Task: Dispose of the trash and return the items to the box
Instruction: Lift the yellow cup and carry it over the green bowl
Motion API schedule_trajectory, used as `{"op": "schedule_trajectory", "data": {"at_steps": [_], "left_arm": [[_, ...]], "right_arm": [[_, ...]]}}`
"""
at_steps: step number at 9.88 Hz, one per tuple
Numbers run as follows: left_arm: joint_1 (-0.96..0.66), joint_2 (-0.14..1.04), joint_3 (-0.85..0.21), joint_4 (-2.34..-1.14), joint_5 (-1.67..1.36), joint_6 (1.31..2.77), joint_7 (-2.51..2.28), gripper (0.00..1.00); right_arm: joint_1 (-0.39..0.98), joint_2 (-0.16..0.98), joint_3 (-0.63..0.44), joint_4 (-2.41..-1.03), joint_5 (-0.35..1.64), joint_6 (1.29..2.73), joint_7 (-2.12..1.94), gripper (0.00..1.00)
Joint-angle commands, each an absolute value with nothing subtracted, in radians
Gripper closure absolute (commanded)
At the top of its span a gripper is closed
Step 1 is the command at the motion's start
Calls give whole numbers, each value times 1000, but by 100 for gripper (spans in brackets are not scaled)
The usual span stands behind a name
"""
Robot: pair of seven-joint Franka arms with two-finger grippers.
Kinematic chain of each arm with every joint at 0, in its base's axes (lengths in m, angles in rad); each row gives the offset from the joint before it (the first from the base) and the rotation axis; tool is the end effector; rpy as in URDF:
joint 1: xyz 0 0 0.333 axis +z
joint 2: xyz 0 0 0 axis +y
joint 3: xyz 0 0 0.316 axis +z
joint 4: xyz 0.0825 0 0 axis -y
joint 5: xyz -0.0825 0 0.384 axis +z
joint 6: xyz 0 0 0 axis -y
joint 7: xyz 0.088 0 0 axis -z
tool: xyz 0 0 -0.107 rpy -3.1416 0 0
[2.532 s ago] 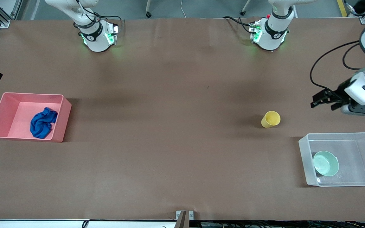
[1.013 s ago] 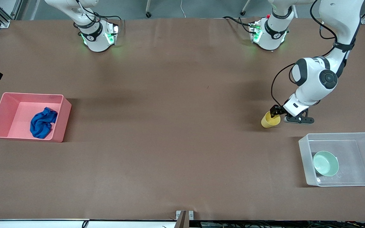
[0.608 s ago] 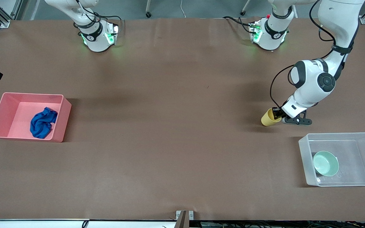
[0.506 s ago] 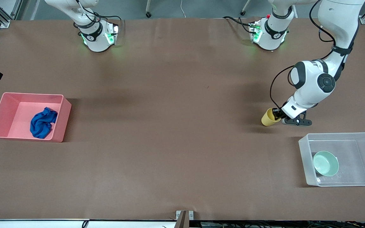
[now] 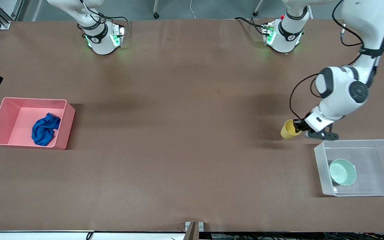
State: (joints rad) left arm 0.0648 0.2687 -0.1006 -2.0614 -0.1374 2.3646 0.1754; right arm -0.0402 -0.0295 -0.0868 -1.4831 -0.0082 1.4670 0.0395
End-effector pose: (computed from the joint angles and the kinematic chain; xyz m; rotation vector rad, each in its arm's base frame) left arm 0.5901 -0.0214 0.3082 3.0144 -0.1671 0.0654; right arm 0.5298 -0.0695 0.6723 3.1244 -0.2621 0.0204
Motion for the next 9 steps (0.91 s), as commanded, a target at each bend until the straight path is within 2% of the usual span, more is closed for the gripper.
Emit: {"op": "schedule_trajectory", "data": {"at_steps": [1, 3, 5, 7, 9], "left_arm": [[127, 355, -100, -1788, -73, 2139, 231, 100], [153, 475, -97, -1544, 42, 2025, 265, 100], [230, 595, -100, -1351, 51, 1948, 393, 100], [276, 710, -97, -1229, 51, 1960, 494, 100], [273, 784, -59, -1186, 52, 2032, 503, 100]], "right_arm": [[-46, -58, -81, -1511, -17, 1468, 31, 0], [-46, -58, -81, -1511, -17, 1468, 31, 0], [-46, -58, -81, -1511, -17, 1468, 31, 0], [-46, -58, -81, -1511, -17, 1468, 31, 0], [-46, -58, -81, -1511, -17, 1470, 31, 0]]}}
